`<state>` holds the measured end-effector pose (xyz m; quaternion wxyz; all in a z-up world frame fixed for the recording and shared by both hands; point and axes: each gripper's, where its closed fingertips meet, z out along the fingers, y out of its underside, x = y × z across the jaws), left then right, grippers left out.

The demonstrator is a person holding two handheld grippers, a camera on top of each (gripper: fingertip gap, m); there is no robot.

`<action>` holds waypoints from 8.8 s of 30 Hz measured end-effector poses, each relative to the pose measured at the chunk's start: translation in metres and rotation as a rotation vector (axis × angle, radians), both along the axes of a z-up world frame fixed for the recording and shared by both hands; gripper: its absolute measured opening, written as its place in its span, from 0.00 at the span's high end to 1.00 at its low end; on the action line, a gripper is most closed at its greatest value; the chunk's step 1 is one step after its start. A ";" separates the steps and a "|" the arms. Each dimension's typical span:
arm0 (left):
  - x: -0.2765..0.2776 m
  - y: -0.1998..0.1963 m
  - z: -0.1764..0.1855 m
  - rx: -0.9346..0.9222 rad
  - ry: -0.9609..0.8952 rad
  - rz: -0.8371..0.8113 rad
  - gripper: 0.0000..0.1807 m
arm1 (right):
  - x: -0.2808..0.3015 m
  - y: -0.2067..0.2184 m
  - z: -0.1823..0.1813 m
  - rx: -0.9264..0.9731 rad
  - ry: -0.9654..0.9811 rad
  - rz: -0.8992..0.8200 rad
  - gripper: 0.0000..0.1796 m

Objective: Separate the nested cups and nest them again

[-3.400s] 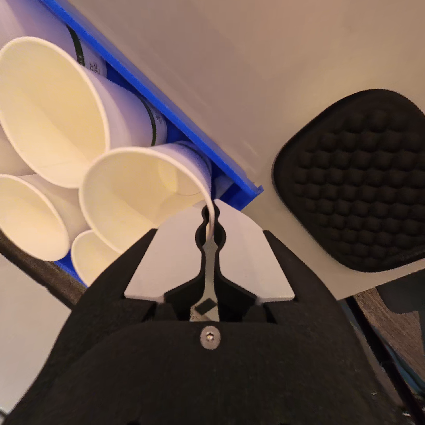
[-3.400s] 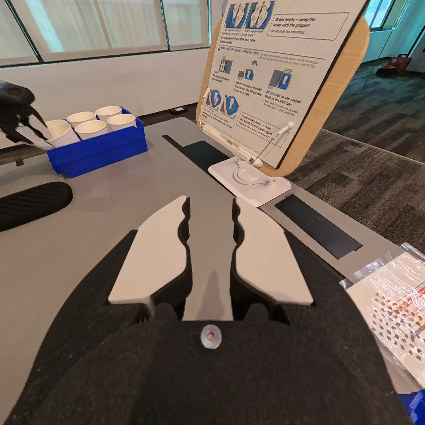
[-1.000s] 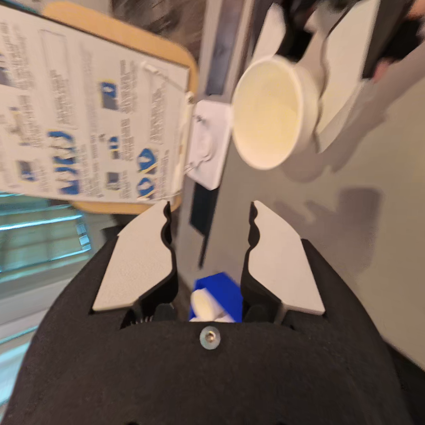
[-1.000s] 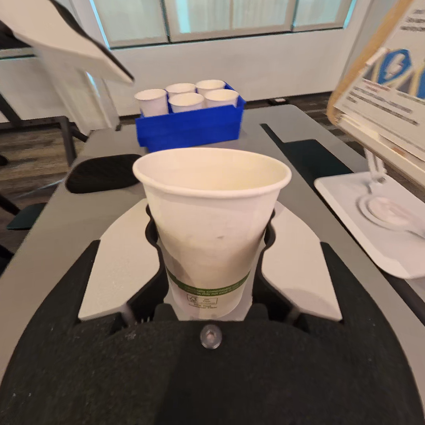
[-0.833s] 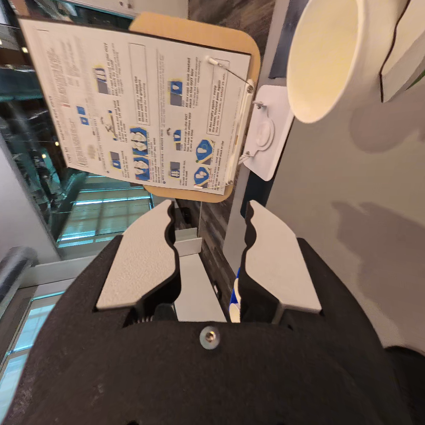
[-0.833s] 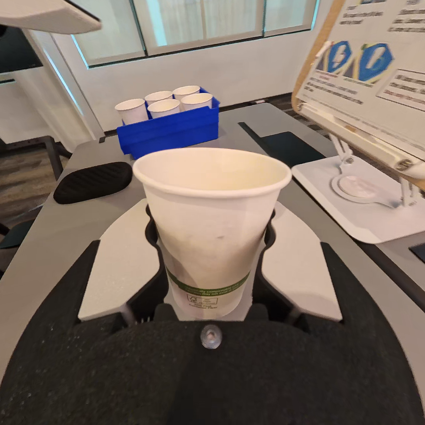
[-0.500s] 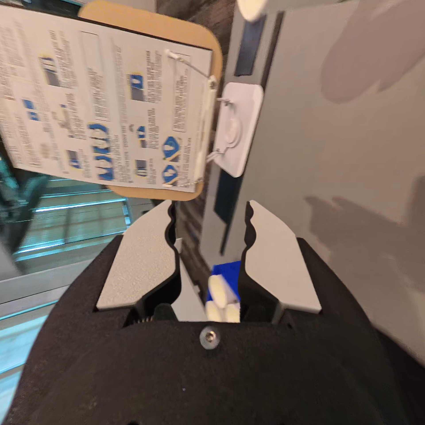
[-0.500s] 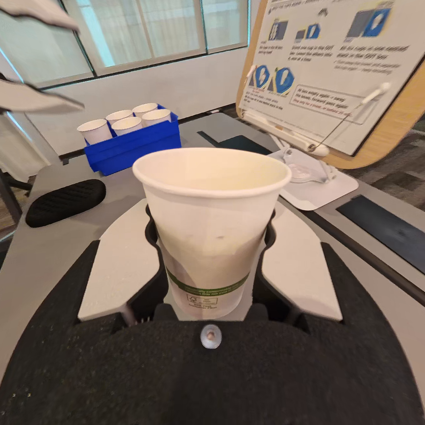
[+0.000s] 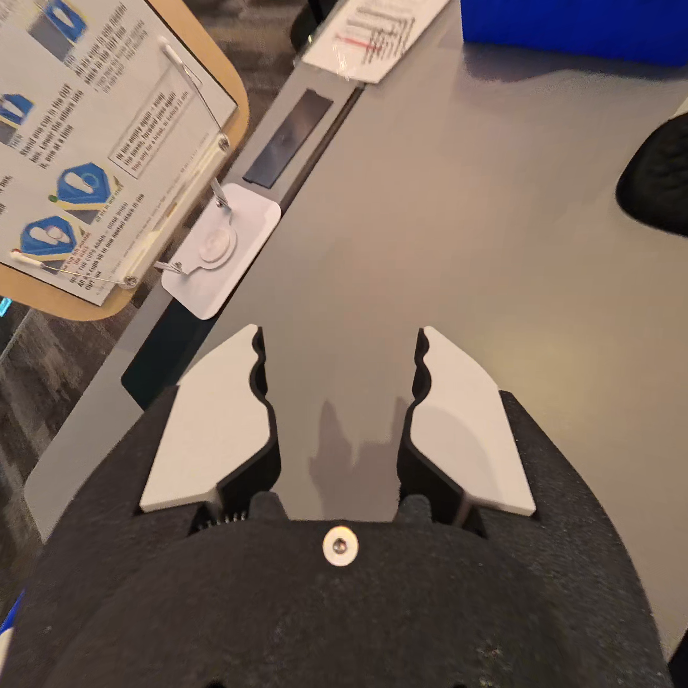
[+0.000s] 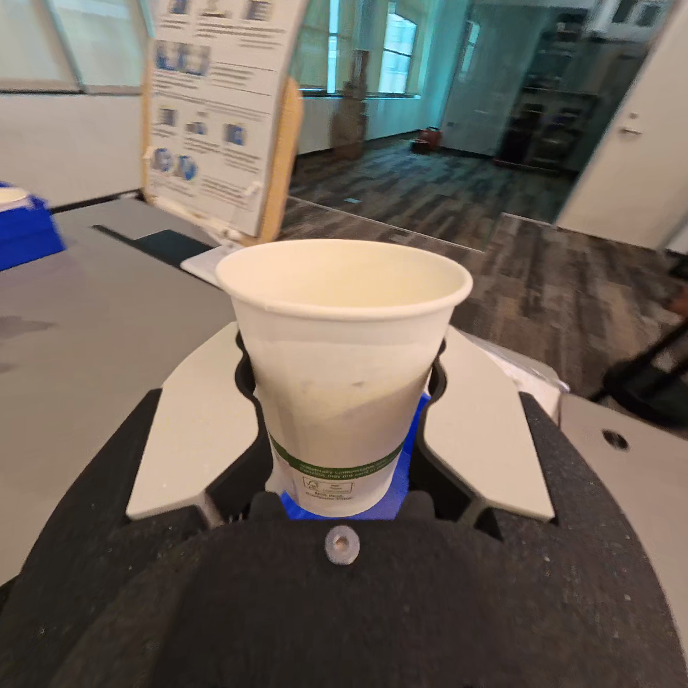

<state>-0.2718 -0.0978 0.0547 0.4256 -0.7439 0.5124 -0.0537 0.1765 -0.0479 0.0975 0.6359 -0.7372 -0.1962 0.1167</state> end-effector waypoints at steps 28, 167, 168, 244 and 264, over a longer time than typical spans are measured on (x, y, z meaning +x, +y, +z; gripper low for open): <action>0.005 -0.029 0.095 0.099 -0.111 0.028 0.61 | 0.057 0.059 -0.143 -0.162 0.111 -0.054 0.49; -0.009 -0.083 0.015 -0.084 0.422 -0.607 1.00 | -0.458 -0.099 -0.017 -0.041 -0.261 1.125 0.41; -0.005 -0.085 0.014 -0.080 0.424 -0.623 1.00 | -0.457 -0.101 -0.019 -0.055 -0.259 1.136 0.42; -0.076 -0.057 0.098 0.086 0.040 -0.243 0.76 | 0.081 0.035 -0.127 0.045 0.039 -0.395 0.48; -0.155 -0.026 0.090 0.082 0.088 -0.069 0.76 | 0.087 -0.015 -0.059 0.074 -0.044 -0.416 0.37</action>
